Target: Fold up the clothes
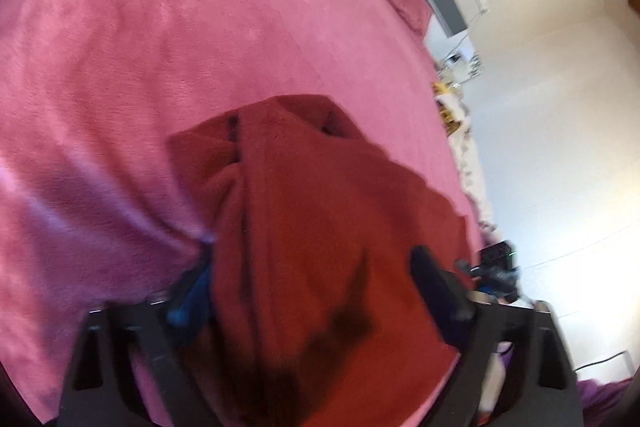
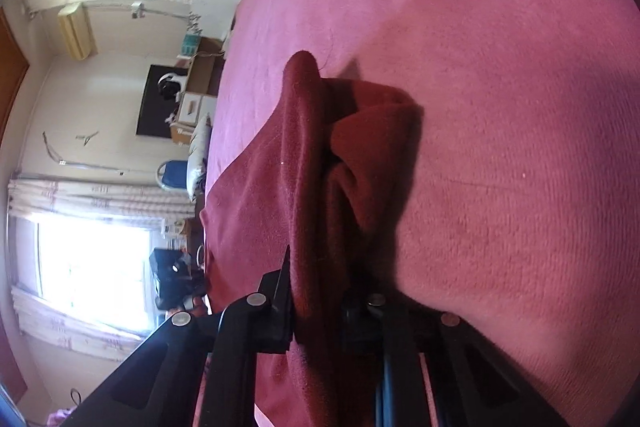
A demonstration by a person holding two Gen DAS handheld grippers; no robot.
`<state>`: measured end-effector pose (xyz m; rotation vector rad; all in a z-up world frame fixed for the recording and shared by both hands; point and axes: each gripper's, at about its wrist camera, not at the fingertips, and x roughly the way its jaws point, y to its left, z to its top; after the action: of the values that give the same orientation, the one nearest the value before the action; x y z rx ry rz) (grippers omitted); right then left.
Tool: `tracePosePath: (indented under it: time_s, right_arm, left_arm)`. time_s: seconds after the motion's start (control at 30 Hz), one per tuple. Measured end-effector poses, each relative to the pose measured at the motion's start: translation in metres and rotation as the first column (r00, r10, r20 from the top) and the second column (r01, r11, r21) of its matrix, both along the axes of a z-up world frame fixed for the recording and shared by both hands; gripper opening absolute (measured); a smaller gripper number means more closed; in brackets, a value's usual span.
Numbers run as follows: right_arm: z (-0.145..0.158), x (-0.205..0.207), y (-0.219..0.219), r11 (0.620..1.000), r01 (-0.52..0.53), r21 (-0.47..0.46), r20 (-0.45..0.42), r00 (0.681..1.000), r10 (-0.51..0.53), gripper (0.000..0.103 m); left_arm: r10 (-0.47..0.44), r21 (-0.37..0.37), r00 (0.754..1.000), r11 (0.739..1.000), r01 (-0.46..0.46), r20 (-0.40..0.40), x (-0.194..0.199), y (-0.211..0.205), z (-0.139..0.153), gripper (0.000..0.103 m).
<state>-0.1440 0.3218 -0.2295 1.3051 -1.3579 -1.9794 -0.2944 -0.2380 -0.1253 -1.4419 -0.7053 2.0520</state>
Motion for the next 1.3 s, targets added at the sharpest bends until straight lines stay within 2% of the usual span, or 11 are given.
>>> tracePosePath:
  time_s: [0.03, 0.13, 0.23, 0.33, 0.47, 0.63, 0.83, 0.97, 1.1, 1.2, 1.3]
  right_arm:
    - [0.0, 0.0, 0.0, 1.0, 0.005, 0.004, 0.002, 1.0, -0.005, 0.015]
    - [0.0, 0.002, 0.0, 1.0, 0.011, 0.0, 0.0, 1.0, -0.011, 0.014]
    - [-0.003, 0.002, 0.002, 1.0, 0.01, -0.024, -0.008, 1.0, -0.01, 0.014]
    - [-0.002, 0.0, 0.002, 1.0, 0.002, -0.008, -0.003, 1.0, -0.002, 0.013]
    - [0.017, 0.0, -0.009, 0.993, -0.003, 0.119, -0.025, 1.0, 0.006, 0.014]
    - [0.065, 0.0, -0.019, 0.985, 0.014, 0.171, -0.118, 0.993, 0.007, 0.013]
    - [0.141, -0.013, -0.05, 0.974, -0.041, 0.224, -0.217, 0.972, 0.091, 0.013]
    - [0.19, -0.029, -0.084, 0.964, -0.1, 0.245, -0.275, 0.947, 0.168, 0.013]
    - [0.231, -0.064, -0.142, 0.931, -0.194, 0.309, -0.294, 0.911, 0.288, 0.013]
    - [0.251, -0.102, -0.204, 0.903, -0.262, 0.34, -0.297, 0.882, 0.367, 0.013]
    - [0.25, -0.147, -0.278, 0.874, -0.327, 0.36, -0.274, 0.858, 0.434, 0.013]
  left_arm:
    - [0.018, -0.017, 1.0, 1.0, -0.018, 0.013, 0.0, -0.005, -0.002, 0.039]
    - [0.027, 0.058, 0.999, 0.998, -0.03, 0.042, 0.002, -0.018, -0.006, 0.03]
    - [0.014, 0.057, 1.0, 0.998, -0.016, 0.023, 0.003, -0.01, -0.001, 0.016]
    - [0.014, 0.075, 1.0, 0.997, -0.014, 0.003, 0.003, -0.005, 0.005, 0.013]
    - [0.053, 0.133, 0.998, 0.99, -0.049, -0.028, 0.011, -0.012, 0.014, 0.012]
    - [0.088, 0.231, 0.993, 0.97, -0.069, -0.073, 0.023, -0.027, 0.03, 0.011]
    - [0.151, 0.305, 0.977, 0.947, -0.099, -0.148, 0.055, -0.051, 0.071, 0.011]
    - [0.253, 0.358, 0.949, 0.917, -0.174, -0.186, 0.09, -0.093, 0.097, 0.011]
    - [0.371, 0.361, 0.897, 0.892, -0.273, -0.239, 0.134, -0.154, 0.121, 0.011]
    - [0.446, 0.294, 0.848, 0.883, -0.365, -0.287, 0.162, -0.198, 0.131, 0.011]
    - [0.508, 0.207, 0.797, 0.861, -0.465, -0.325, 0.184, -0.238, 0.128, 0.011]
